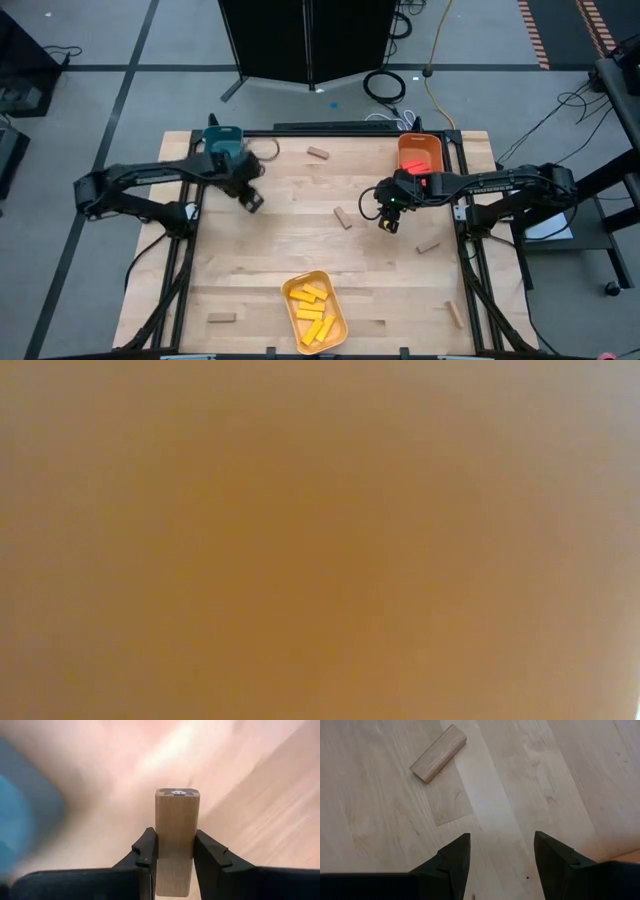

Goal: Sort blocks
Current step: Put the brown block into the blue bin

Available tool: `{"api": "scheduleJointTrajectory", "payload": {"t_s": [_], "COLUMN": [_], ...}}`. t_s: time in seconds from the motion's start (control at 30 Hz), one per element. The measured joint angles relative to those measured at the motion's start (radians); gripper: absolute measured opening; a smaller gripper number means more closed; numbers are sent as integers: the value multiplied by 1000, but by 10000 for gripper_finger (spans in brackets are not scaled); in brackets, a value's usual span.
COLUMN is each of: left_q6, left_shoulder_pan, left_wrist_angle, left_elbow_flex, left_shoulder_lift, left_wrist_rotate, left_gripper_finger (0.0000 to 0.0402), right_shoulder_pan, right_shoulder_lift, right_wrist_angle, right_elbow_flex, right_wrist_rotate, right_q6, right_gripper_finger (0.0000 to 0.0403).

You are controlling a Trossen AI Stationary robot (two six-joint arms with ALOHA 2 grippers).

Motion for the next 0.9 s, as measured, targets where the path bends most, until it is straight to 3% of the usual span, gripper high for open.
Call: {"api": "scheduleJointTrajectory", "payload": {"t_s": [0.07, 0.13, 0.2, 0.33, 0.47, 0.53, 0.63, 0.9], "left_q6": [26, 68, 131, 167, 92, 86, 84, 132], "left_shoulder_pan": [9, 49, 133, 345, 540, 606, 637, 633], "left_wrist_angle": [-1, 15, 37, 61, -9, -5, 2, -29], "left_elbow_flex": [72, 131, 177, 188, 163, 147, 143, 144], "left_shoulder_lift": [-30, -45, -44, -7, 46, 60, 66, 66], "left_wrist_rotate": [-108, -280, -328, -261, -285, -172, -78, -67], "left_gripper_finger": [75, 75, 75, 75, 75, 75, 88, 223], "right_shoulder_pan": [0, 0, 0, 0, 9, 19, 25, 23], "right_shoulder_lift": [0, 0, 0, 0, 0, 0, 0, 0], "right_wrist_angle": [-1, 0, 4, 0, -44, -77, -83, -74], "right_elbow_flex": [0, 0, 0, 0, 0, 0, 0, 0], "right_wrist_rotate": [0, 0, 0, 0, -2, -1, -2, 0], "right_q6": [-1, -2, -5, 21, 79, 91, 89, 56], "right_gripper_finger": [161, 161, 161, 161, 161, 161, 161, 161]}}
